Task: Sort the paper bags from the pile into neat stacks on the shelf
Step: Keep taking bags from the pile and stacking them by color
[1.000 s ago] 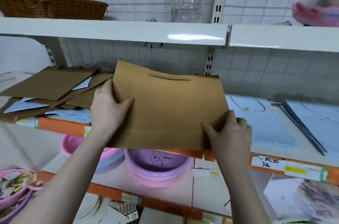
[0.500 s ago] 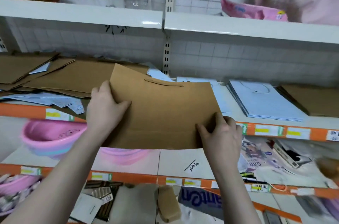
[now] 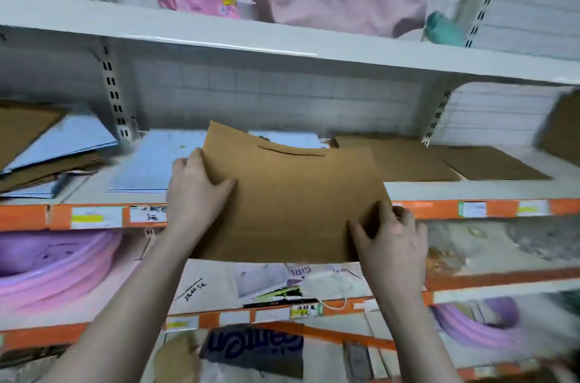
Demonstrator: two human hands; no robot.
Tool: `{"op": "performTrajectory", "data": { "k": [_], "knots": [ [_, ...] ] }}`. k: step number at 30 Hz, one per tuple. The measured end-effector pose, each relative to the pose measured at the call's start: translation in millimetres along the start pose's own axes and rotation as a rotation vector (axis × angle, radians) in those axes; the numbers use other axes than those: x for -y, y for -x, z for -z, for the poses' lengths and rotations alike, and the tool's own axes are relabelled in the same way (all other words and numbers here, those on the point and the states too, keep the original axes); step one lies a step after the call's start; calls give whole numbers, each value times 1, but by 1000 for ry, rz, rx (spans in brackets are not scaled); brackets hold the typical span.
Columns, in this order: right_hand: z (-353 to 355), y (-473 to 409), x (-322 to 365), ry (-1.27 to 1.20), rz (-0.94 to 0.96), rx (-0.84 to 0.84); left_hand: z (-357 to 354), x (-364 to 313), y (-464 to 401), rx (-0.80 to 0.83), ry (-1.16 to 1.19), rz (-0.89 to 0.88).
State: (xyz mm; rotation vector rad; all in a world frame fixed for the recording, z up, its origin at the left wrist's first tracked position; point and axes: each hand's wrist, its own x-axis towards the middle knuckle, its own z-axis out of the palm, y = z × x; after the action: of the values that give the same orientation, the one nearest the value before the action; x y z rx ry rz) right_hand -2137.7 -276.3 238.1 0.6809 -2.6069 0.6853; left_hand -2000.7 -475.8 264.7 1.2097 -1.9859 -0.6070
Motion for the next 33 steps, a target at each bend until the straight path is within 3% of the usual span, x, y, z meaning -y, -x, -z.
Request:
{"op": "performTrajectory", "data": {
  "k": [7, 19, 24, 33],
  "knots": [
    [8, -53, -114, 19, -85, -9, -92, -92, 25, 86, 4, -30],
    [-17, -166, -227, 103, -176, -14, -243, -191, -4, 175, 43, -94],
    [-22, -239, -271, 228, -181, 67, -312, -241, -23, 224, 69, -85],
    [-24, -333, -370, 190, -191, 98, -408, -329, -13, 281, 50, -81]
  ]
}}
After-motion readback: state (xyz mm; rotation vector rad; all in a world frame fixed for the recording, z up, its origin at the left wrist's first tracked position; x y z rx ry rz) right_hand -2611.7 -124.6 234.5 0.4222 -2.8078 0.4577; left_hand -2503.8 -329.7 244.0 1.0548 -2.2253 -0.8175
